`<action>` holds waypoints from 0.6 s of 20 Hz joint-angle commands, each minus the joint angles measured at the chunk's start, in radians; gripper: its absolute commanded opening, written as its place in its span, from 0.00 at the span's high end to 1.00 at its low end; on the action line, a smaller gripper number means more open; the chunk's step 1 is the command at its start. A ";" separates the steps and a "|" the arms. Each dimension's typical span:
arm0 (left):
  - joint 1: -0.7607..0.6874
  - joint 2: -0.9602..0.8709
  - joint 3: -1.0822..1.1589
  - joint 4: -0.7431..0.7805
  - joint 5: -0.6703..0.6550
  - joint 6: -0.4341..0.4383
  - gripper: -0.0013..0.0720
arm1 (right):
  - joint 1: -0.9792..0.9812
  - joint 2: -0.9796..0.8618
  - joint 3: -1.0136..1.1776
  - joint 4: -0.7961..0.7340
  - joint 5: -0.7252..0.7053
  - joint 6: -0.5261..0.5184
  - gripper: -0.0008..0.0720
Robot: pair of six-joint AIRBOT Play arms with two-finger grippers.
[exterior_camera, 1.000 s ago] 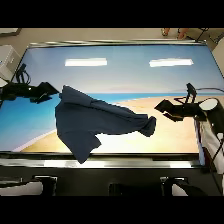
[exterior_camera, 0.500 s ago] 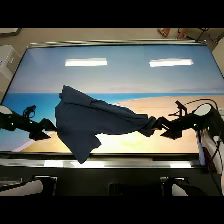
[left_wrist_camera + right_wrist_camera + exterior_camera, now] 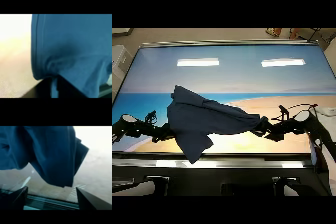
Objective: Fold the clothes and pants, and hang the long-sleeved shirts on hangers.
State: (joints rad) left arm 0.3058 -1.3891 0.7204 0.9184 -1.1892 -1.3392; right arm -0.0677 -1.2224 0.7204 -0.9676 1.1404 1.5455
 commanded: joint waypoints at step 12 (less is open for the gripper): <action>-0.028 0.102 0.035 -0.030 0.045 0.007 0.95 | 0.062 -0.095 -0.001 0.009 -0.199 0.092 0.66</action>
State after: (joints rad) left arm 0.2783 -1.3045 0.7410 0.8986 -1.1477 -1.3342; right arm -0.0071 -1.3029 0.7219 -0.9638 0.9440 1.6089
